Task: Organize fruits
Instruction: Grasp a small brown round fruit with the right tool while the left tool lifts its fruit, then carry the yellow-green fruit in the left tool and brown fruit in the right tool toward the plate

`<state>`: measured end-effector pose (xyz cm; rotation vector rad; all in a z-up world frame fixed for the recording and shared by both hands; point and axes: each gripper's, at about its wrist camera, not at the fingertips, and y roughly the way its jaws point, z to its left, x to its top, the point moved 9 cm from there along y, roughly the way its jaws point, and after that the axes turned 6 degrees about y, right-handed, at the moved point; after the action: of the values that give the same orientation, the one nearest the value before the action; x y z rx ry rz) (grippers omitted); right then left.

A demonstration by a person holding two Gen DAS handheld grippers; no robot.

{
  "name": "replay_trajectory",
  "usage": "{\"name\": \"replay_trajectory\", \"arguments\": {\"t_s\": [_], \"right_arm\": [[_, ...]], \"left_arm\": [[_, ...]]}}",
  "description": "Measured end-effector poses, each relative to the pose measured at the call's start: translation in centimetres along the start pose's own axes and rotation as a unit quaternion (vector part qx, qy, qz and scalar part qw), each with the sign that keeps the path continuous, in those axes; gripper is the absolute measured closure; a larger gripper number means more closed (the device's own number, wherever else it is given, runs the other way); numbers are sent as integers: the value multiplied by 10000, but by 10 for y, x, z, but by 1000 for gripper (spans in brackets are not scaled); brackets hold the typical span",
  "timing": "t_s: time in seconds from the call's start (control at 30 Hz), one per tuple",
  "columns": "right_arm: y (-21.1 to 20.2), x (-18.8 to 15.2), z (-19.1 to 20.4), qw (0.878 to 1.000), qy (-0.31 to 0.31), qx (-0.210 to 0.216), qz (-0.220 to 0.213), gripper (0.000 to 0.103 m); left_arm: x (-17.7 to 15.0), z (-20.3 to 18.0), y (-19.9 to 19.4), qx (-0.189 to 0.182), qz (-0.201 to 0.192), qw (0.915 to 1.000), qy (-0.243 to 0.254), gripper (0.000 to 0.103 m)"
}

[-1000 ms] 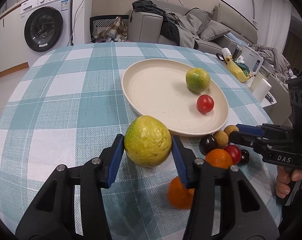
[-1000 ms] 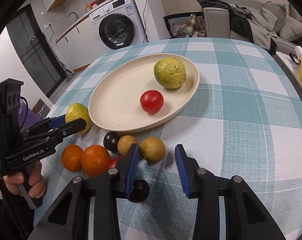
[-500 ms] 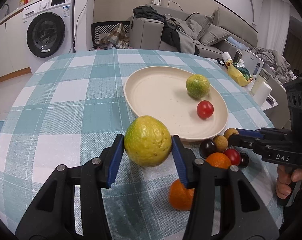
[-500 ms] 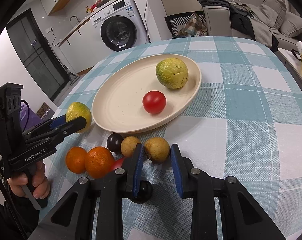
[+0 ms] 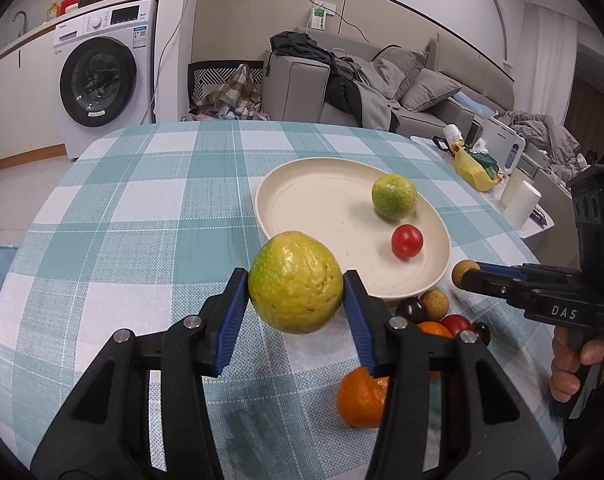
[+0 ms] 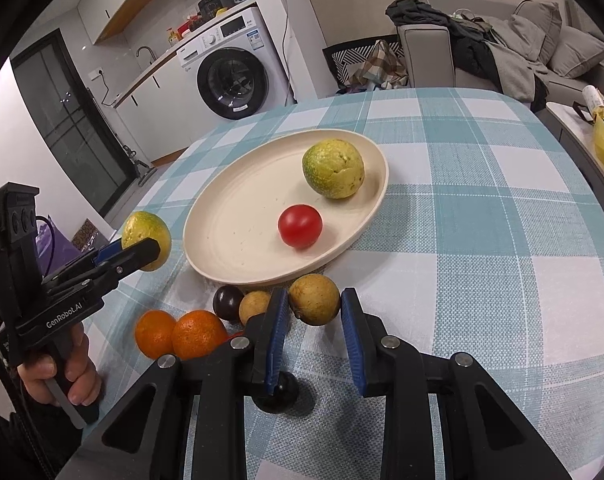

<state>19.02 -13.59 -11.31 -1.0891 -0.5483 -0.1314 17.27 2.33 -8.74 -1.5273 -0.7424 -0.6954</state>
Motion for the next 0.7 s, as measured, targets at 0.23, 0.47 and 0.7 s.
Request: {"name": "replay_trajectory", "arguments": {"t_s": [0.23,0.47,0.7], "right_arm": [[-10,7,3,9996,44,150,-252,75],[-23,18,12,9973,53,337,-650,75],[-20,20,13,9963,138,421,-734,75]], "left_arm": [[6,1,-8,-23,-212,9997,-68,58],[9,-2,-14,-28,-339,9994,-55,58],[12,-9,-17,-60,-443,9990,3,58]]}}
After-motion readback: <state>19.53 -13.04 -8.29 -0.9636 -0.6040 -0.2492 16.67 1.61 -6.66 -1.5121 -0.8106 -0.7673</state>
